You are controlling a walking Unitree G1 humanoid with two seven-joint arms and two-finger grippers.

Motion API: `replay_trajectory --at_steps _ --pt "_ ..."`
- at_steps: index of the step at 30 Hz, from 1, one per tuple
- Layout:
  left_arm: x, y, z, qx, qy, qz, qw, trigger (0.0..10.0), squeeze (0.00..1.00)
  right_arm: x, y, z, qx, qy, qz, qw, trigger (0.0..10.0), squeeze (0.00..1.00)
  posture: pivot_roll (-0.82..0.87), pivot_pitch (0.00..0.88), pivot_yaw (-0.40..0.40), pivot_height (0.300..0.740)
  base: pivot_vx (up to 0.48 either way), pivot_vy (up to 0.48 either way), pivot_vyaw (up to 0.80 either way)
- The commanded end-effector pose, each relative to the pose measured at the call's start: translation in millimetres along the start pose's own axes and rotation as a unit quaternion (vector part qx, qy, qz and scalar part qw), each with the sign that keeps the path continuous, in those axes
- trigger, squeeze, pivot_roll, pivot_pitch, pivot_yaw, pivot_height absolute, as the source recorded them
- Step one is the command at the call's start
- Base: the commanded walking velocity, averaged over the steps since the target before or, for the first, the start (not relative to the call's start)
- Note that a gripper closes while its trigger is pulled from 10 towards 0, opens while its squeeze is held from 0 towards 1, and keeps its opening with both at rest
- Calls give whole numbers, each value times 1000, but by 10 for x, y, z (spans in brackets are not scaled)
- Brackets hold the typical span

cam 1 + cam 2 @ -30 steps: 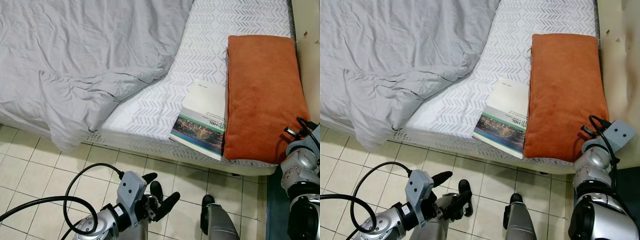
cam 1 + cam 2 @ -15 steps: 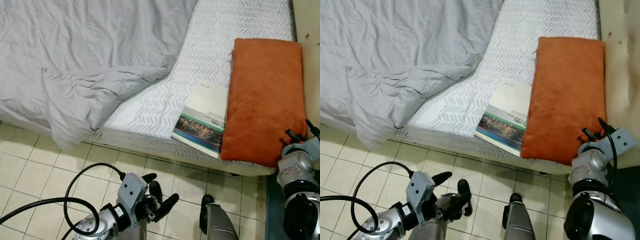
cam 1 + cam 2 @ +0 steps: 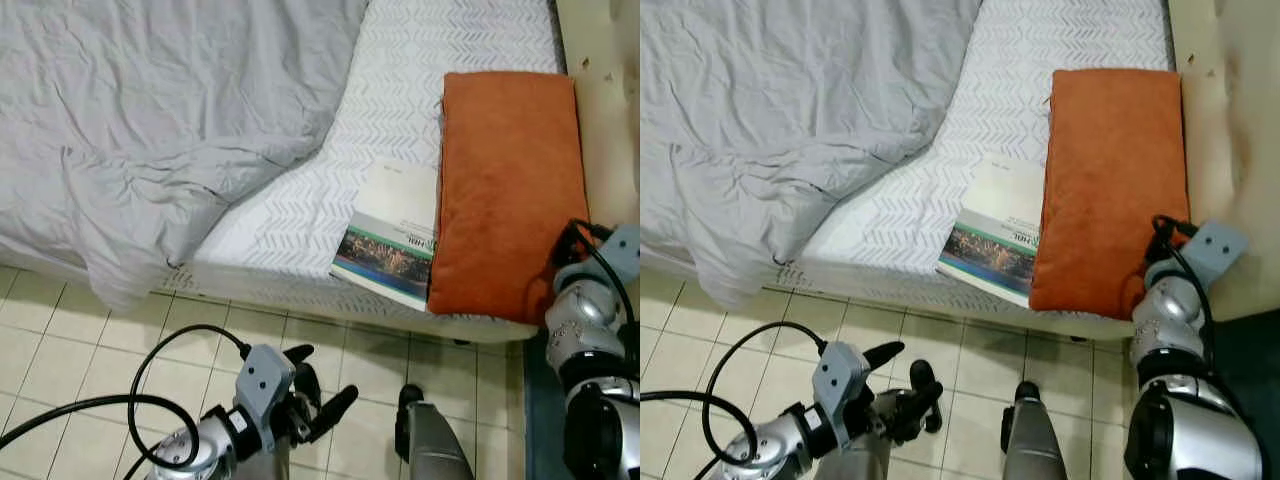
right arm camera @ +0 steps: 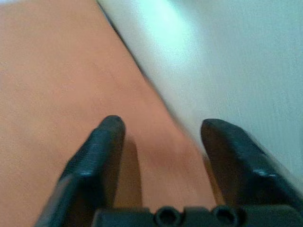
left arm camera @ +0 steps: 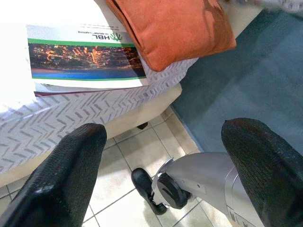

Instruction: Clean up the room

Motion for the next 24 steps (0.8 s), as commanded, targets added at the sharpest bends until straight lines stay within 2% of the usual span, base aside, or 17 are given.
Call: replay_trajectory --at_steps 1,3,5,6,7,8,9,10,11,12,15,16,18,21,22,23,24 --pt "-122 15 -27 8 -20 -6 1000 10000 0 160 -64 -2 30 49 -24 998 10000 1000 -36 429 55 740 0 0 0" --pt "-171 -32 13 20 -22 0 1000 10000 0 137 -160 -48 59 54 -25 997 10000 1000 -46 397 46 740 0 0 0" --pt "-232 -162 107 52 -23 10 998 10000 0 -99 -225 -193 85 21 -24 996 10000 1000 -77 302 32 740 0 0 0" --pt "-240 -219 148 65 -22 14 998 10000 0 -226 -229 -294 97 2 -27 995 10000 1000 -83 280 30 740 0 0 0" --pt "-240 -219 148 65 -22 14 998 10000 0 -226 -229 -294 97 2 -27 995 10000 1000 -83 280 30 740 0 0 0" --pt "-214 -287 180 81 -18 21 996 10000 0 -340 -196 -444 105 -12 -34 994 10000 1000 -92 233 30 740 0 0 0" --pt "-181 -387 239 96 -13 32 995 10000 0 -477 -120 -661 110 -26 -45 993 10000 1000 -106 160 40 740 0 0 0" --pt "-181 -387 239 96 -13 32 995 10000 0 -477 -120 -661 110 -26 -45 993 10000 1000 -106 160 40 740 0 0 0" --pt "-152 -471 279 106 -8 43 993 10000 0 -566 -37 -813 107 -34 -51 992 10000 1000 -114 115 55 740 0 0 0" --pt "-140 -506 290 111 -7 48 993 10000 0 -601 -3 -864 106 -38 -53 992 10000 1000 -114 115 55 740 0 0 0" --pt "-54 -605 315 115 -2 83 990 10000 0 -680 152 -1056 90 -39 -62 993 10000 1000 -126 44 91 740 0 0 0" --pt "-54 -605 315 115 -2 83 990 10000 0 -680 152 -1056 90 -39 -62 993 10000 1000 -126 44 91 740 0 0 0" --pt "-9 -661 338 115 4 92 989 10000 0 -696 222 -1163 82 -40 -64 994 10000 1000 -133 7 111 740 0 0 0" --pt "36 -831 370 167 15 82 982 10000 0 -689 267 -1306 90 -40 -84 992 10000 1000 -160 0 131 740 0 0 0" --pt "36 -831 370 167 15 82 982 10000 0 -689 267 -1306 90 -40 -84 992 10000 1000 -160 0 131 740 0 0 0" --pt "33 -922 394 203 23 68 977 10000 0 -678 268 -1392 98 -43 -91 990 10000 0 -173 0 131 740 0 0 0" --pt "33 -922 394 203 23 68 977 10000 0 -678 268 -1392 98 -43 -91 990 10000 0 -173 0 131 740 0 0 0"
Point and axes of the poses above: a point about 5 cm out from each wrist's last joint towards the gripper, its own z axis pointing out of the wrist towards the gripper, its own x axis along the axis of the wrist's last joint, y = z × x, the point moved 2 cm from there along z, pointing out of the wrist towards the gripper, and after that the axes turned 5 degrees about z, right-handed, at the moved point
